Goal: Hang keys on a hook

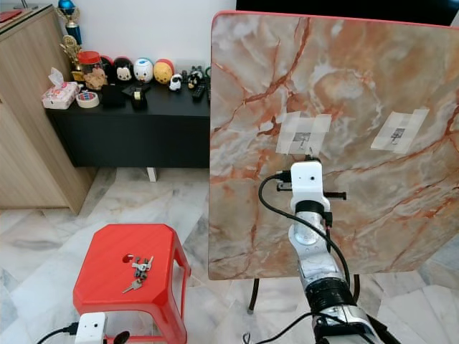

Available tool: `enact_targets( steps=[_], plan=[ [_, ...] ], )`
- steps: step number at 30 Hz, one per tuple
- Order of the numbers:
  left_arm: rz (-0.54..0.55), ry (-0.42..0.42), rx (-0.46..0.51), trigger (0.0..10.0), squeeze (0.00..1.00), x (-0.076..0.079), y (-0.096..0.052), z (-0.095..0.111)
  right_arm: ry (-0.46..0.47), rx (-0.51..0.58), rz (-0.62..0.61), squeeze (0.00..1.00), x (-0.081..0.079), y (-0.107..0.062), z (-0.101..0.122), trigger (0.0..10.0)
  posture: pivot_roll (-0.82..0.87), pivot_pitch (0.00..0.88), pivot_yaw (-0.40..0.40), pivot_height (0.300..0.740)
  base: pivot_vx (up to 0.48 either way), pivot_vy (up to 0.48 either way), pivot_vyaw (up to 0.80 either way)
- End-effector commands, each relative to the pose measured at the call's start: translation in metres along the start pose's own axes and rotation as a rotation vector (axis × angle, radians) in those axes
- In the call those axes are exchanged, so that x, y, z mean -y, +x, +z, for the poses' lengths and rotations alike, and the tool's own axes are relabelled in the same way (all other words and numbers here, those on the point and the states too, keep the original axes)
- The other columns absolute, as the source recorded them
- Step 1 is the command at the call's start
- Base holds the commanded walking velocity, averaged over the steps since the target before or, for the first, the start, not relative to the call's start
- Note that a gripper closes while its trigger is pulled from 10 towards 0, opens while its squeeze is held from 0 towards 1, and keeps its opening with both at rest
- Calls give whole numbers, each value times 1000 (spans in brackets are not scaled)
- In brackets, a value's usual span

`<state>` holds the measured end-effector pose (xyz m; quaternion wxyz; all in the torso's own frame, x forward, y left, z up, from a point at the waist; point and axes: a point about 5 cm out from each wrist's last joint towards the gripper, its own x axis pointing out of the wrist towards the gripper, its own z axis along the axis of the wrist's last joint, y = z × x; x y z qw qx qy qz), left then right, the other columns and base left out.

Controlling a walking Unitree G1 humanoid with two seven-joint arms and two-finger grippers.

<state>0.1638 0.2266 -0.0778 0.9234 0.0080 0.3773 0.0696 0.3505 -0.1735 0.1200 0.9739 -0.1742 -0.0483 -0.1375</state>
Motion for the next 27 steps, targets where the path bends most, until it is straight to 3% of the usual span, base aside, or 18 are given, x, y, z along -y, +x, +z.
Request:
enact_targets(
  steps=[1, 27],
  plan=[
    [3, -16, -20, 10000, 0, 3, -1, -4, -1, 23, 0, 0, 2, 5, 6, 10000, 70, 0, -104, 740, 0, 0, 0],
    [10, -14, -26, 10000, 0, 1, -1, -5, -86, -25, -61, 0, 3, 13, 4, 10000, 73, 0, -106, 740, 0, 0, 0]
  ],
)
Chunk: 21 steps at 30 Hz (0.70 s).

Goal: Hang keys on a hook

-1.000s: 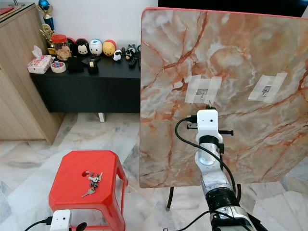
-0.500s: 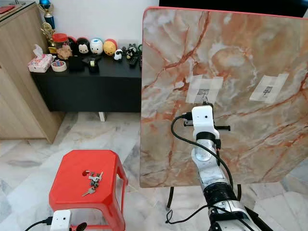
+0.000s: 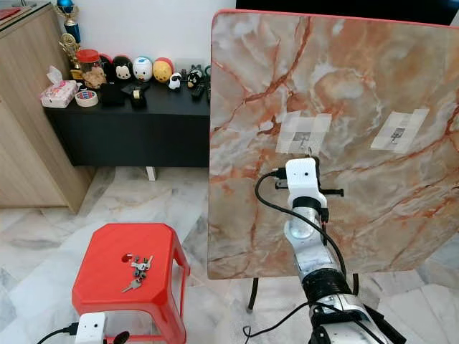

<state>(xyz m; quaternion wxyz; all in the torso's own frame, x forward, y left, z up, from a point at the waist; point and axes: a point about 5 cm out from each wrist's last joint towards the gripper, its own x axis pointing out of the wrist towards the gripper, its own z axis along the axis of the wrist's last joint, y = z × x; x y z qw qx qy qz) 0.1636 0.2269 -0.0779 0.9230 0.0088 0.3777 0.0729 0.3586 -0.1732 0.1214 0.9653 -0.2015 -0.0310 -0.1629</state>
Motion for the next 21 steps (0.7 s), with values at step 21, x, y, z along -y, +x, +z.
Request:
enact_targets(
  steps=[21],
  plan=[
    [1, -15, -26, 10000, 0, 3, -1, -5, -71, 4, 13, 0, 5, 13, 5, 10000, 73, 0, -106, 740, 0, 0, 0]
  ],
)
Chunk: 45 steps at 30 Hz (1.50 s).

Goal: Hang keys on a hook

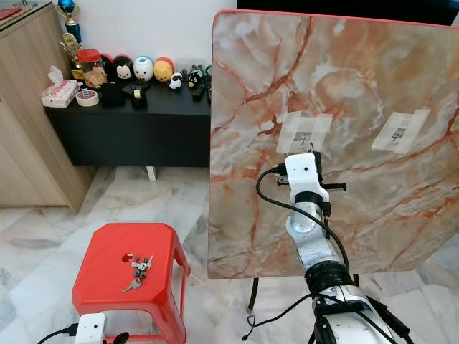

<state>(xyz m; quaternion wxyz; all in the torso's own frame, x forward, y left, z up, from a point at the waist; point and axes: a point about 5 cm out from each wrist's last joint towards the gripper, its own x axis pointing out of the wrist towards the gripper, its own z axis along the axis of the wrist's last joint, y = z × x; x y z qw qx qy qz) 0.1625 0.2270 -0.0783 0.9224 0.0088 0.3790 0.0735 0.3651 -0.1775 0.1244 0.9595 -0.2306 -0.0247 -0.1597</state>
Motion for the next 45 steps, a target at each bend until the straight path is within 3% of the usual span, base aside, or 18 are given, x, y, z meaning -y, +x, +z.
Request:
enact_targets(
  steps=[1, 12, 42, 43, 44, 45],
  plan=[
    [0, -15, -23, 10000, 0, 3, -1, -4, -10, 5, 4, 0, 3, 5, 4, 10000, 73, 0, -106, 740, 0, 0, 0],
    [6, -20, -19, 10000, 0, 2, 0, -3, -31, 43, 56, 0, -3, 4, 7, 10000, 74, 0, -109, 740, 0, 0, 0],
    [6, -22, -21, 10000, 0, 2, 0, -3, -58, -23, 74, 0, -4, 4, -1, 10000, 75, 0, -107, 740, 0, 0, 0],
    [7, -23, -20, 10000, 0, 2, 0, -3, -56, -24, 75, 125, -4, 4, -1, 10000, 75, 0, -109, 740, 0, 0, 0],
    [7, -23, -20, 10000, 0, 2, 0, -4, -54, -25, 76, 125, -4, 4, -1, 10000, 74, 0, -109, 740, 0, 0, 0],
    [7, -22, -21, 10000, 0, 2, -1, -4, -54, -25, 76, 753, -4, 4, -1, 10000, 74, 0, -109, 740, 0, 0, 0]
  ],
)
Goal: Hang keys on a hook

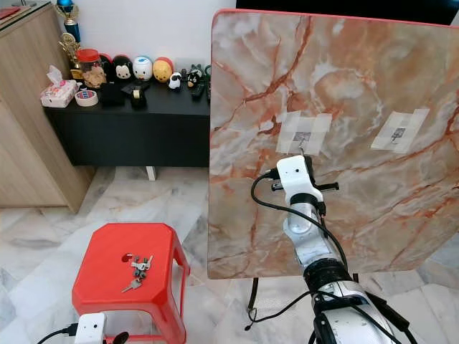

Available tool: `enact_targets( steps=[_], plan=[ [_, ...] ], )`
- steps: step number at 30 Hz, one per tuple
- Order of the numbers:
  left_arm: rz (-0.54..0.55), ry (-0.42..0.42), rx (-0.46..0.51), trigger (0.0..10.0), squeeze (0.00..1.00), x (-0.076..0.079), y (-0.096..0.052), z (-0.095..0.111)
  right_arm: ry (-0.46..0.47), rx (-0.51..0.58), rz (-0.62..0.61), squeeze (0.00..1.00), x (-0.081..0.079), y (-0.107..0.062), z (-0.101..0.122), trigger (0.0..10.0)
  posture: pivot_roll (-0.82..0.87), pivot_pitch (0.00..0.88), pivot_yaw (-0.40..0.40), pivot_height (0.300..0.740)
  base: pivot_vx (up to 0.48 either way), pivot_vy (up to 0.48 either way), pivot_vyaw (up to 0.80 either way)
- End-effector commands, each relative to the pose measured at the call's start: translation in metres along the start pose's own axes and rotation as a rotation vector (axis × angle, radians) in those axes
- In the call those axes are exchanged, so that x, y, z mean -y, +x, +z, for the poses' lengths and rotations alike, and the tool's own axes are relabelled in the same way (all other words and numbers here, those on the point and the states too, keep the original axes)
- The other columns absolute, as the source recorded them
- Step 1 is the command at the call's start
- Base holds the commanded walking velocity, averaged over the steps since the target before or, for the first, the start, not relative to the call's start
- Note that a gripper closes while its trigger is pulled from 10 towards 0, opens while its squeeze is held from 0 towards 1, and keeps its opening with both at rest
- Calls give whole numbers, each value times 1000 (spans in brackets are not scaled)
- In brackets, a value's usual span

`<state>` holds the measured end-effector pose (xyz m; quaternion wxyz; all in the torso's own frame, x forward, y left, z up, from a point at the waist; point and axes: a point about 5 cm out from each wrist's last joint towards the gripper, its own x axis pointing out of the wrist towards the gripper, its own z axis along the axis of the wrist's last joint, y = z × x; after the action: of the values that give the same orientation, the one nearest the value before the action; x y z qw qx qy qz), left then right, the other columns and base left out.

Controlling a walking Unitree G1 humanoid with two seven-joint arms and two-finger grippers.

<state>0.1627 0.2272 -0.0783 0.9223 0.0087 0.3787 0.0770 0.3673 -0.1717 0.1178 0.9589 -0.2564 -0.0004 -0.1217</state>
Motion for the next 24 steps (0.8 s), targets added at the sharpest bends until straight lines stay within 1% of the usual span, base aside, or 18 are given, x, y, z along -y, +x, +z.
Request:
enact_targets(
  steps=[1, 4, 5, 6, 10, 12, 13, 14, 15, 16, 17, 18, 20, 22, 23, 24],
  plan=[
    [1, -19, -21, 10000, 0, 2, -1, -4, 3, -4, -8, 773, 5, 4, 2, 10000, 73, 0, -109, 740, 0, 0, 0],
    [0, -19, -21, 10000, 0, 2, -1, -4, 5, -2, -3, 773, 4, 4, 2, 10000, 72, 0, -108, 740, 0, 0, 0],
    [0, -19, -21, 10000, 0, 3, -1, -4, 6, -1, 0, 831, 4, 3, 2, 10000, 72, 0, -109, 740, 0, 0, 0],
    [-1, -19, -21, 10000, 0, 3, -1, -4, 8, -1, 3, 953, 3, 3, 2, 10000, 72, 0, -109, 740, 0, 0, 0],
    [-2, -20, -22, 10000, 0, 3, -1, -4, 22, 0, 21, 941, 0, 1, 1, 10000, 72, 0, -109, 740, 0, 0, 0],
    [-4, -20, -23, 10000, 0, 4, -1, -5, 38, 17, 48, 937, -3, 0, 3, 10000, 69, 0, -108, 740, 0, 0, 0],
    [-5, -20, -24, 10000, 0, 4, -1, -5, 40, 30, 64, 925, -5, -1, 4, 10000, 69, 0, -108, 740, 0, 0, 0],
    [-5, -19, -25, 10000, 0, 4, -1, -5, 63, 40, 86, 863, -7, -2, 5, 10000, 69, 0, -108, 740, 0, 0, 0],
    [-6, -18, -25, 10000, 0, 4, -1, -5, 79, 46, 101, 863, -9, -2, 6, 10000, 69, 0, -108, 740, 0, 0, 0],
    [-6, -18, -26, 10000, 0, 4, -1, -5, 82, 51, 109, 784, -10, -3, 7, 10000, 66, 0, -109, 740, 0, 0, 0],
    [-6, -18, -26, 10000, 0, 4, -1, -5, 82, 57, 117, 435, -11, -4, 7, 10000, 66, 0, -109, 740, 0, 0, 0],
    [-6, -18, -27, 10000, 0, 4, -1, -6, 108, 72, 146, 0, -15, -6, 9, 10000, 66, 0, -109, 740, 0, 0, 0],
    [-6, -18, -27, 10000, 0, 4, -1, -6, 121, 80, 163, 0, -17, -7, 10, 10000, 66, 0, -109, 740, 0, 0, 0],
    [-7, -20, -27, 10000, 0, 4, -1, -6, 147, 99, 236, 0, -26, -13, 11, 10000, 67, 0, -112, 740, 0, 0, 0],
    [-7, -20, -27, 10000, 0, 4, -1, -6, 147, 99, 236, 0, -26, -13, 11, 10000, 67, 0, -112, 740, 0, 0, 0],
    [-7, -21, -28, 10000, 0, 5, -1, -6, 158, 97, 282, 0, -32, -19, 7, 10000, 68, 0, -115, 740, 0, 0, 0]
  ],
)
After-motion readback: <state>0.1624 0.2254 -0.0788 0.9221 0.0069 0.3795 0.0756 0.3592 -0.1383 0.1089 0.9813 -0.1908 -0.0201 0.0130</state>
